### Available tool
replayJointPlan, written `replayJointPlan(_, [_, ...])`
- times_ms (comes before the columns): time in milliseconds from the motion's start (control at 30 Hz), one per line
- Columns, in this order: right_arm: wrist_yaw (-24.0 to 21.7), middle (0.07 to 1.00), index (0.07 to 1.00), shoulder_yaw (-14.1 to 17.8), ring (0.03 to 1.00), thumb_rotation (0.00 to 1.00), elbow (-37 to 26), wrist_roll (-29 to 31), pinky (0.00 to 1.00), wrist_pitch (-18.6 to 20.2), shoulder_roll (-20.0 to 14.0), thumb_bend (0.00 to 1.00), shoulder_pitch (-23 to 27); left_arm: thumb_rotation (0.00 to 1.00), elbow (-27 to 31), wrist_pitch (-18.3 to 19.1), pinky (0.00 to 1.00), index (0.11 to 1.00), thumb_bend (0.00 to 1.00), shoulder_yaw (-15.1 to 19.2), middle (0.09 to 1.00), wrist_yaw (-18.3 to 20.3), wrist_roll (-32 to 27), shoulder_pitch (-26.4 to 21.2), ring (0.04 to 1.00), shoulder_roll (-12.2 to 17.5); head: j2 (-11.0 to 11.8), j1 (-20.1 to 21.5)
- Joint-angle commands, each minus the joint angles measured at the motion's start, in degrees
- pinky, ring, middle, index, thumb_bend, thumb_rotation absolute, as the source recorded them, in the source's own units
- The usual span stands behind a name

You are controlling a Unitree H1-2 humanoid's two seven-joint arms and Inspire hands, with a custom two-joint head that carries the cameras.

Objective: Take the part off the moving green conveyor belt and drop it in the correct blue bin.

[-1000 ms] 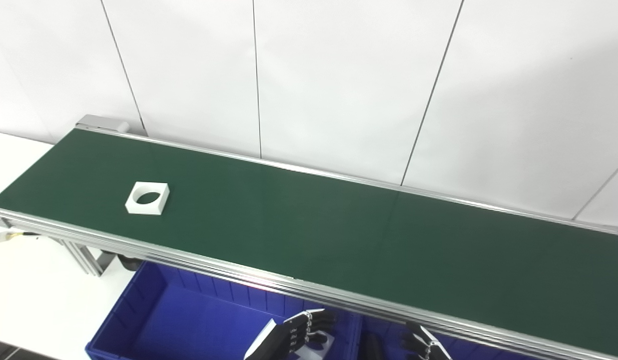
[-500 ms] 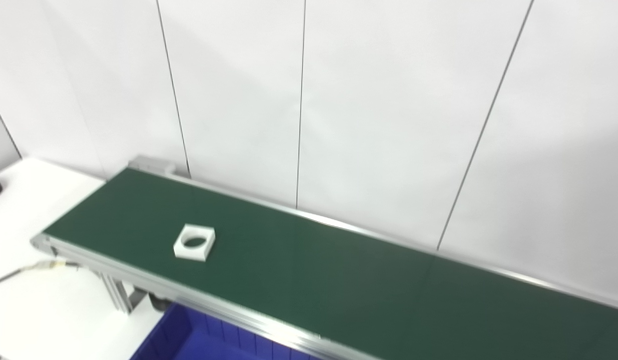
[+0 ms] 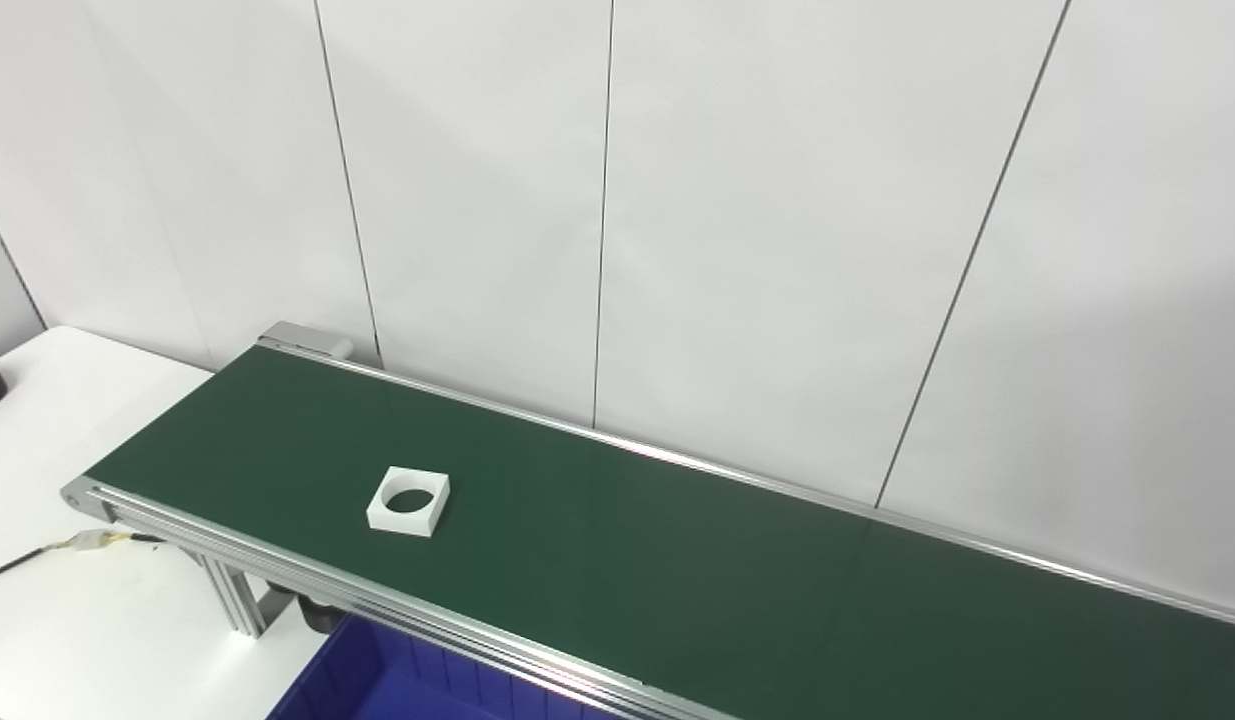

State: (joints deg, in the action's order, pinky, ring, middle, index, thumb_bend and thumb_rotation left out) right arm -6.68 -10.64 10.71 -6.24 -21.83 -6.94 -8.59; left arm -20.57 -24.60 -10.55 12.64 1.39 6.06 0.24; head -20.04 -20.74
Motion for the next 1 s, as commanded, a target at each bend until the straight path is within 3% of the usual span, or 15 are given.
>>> replayJointPlan(0, [-0.2,0.845,0.907,0.2,0.849,0.24,-2.0,0.8,0.83,-1.8,0.3,0.5,0.2,0.26,2.5,-2.3,0.71,0.752,1.0,-0.2,0.763,0.9,-0.8,-1.0,0.761,0.8,-0.4,-0.1])
replayJointPlan(167, [-0.1,0.847,0.909,0.3,0.848,0.25,-2.6,0.4,0.83,-1.3,0.4,0.5,0.0,0.26,6.7,-1.8,0.68,0.75,1.0,-0.5,0.762,1.9,-1.2,-0.1,0.749,3.0,-0.6,-0.3])
replayJointPlan(333, [0.0,0.847,0.906,0.1,0.846,0.25,-2.7,-0.2,0.82,-1.7,0.4,0.49,-0.1,0.24,13.7,2.1,0.68,0.741,1.0,-0.4,0.755,2.5,-1.6,1.5,0.739,5.2,-0.8,-0.3])
replayJointPlan(433, [0.1,0.846,0.902,0.2,0.844,0.26,-2.5,0.0,0.81,-1.9,0.5,0.5,-0.1,0.29,17.3,4.4,0.68,0.724,1.0,-0.3,0.729,2.6,-1.4,2.0,0.72,6.5,-0.8,-0.3])
replayJointPlan(633, [0.0,0.843,0.901,0.1,0.84,0.28,-3.1,-0.2,0.8,-1.4,0.5,0.51,-0.2,0.31,24.6,9.0,0.69,0.705,1.0,0.0,0.705,2.9,-2.1,2.5,0.706,8.5,-1.2,-0.2])
replayJointPlan(967, [0.1,0.841,0.897,0.1,0.839,0.33,-2.5,-0.2,0.8,-1.9,0.8,0.52,0.1,0.31,29.6,11.0,0.72,0.722,1.0,1.7,0.737,2.8,-2.1,-0.1,0.751,9.8,-1.4,-0.1])
